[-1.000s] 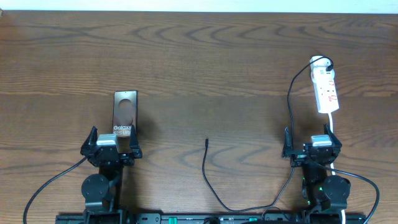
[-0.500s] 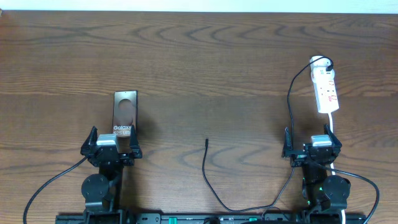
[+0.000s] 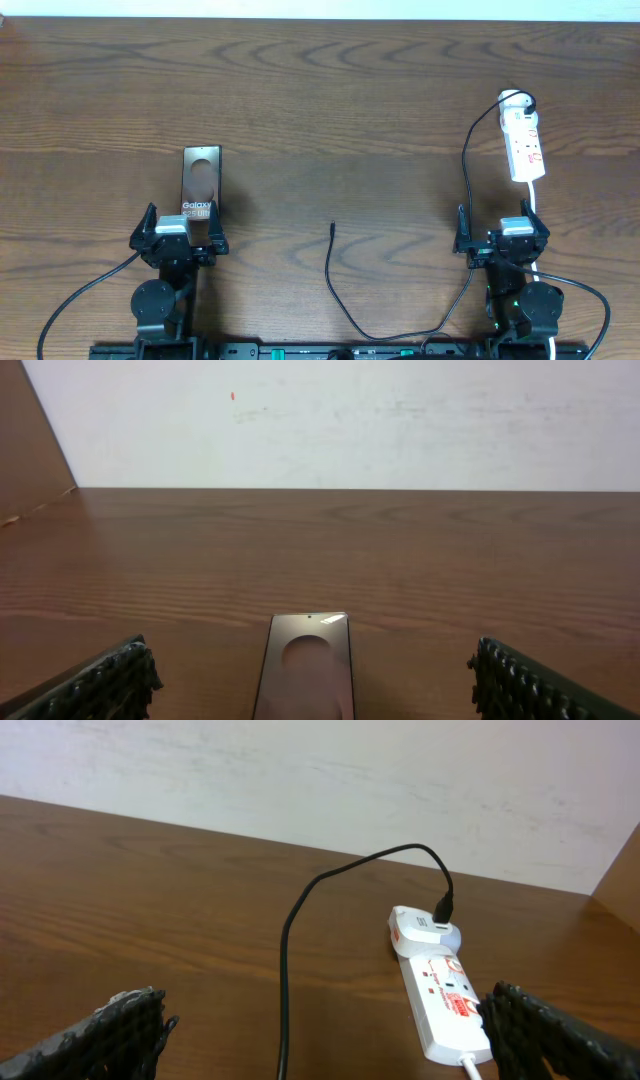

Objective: Plug charger to phone and switch on socket

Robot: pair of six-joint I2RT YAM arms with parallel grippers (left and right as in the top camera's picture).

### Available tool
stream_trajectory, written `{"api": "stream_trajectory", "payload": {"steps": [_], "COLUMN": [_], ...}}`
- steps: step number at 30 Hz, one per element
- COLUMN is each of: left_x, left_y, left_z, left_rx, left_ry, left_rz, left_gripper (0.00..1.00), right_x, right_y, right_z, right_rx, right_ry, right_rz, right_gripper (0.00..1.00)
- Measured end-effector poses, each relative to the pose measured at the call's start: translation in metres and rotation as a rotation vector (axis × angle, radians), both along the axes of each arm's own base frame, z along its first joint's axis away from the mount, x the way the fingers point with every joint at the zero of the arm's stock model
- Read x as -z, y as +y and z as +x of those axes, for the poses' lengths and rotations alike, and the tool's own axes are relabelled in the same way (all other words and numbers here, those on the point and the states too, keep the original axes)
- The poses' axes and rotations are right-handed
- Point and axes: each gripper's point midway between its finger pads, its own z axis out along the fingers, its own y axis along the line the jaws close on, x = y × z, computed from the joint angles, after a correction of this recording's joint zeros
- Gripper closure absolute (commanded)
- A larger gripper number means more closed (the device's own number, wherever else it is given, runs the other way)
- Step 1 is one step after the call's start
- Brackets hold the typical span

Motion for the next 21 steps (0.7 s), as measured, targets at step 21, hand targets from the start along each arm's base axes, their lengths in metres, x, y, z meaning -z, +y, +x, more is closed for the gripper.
{"api": "stream_trajectory", "payload": {"steps": [21], "left_x": [0.0], "left_y": [-0.0001], "left_z": [0.0], "left_rx": [0.001], "left_ry": [0.0], "left_rz": [0.0], "left_gripper": [0.02], "right_x": [0.0], "right_y": [0.0], "right_z": [0.0], "right_rx": [0.0], "right_ry": [0.0], "right_rz": [0.0], "right_gripper": [0.01]}}
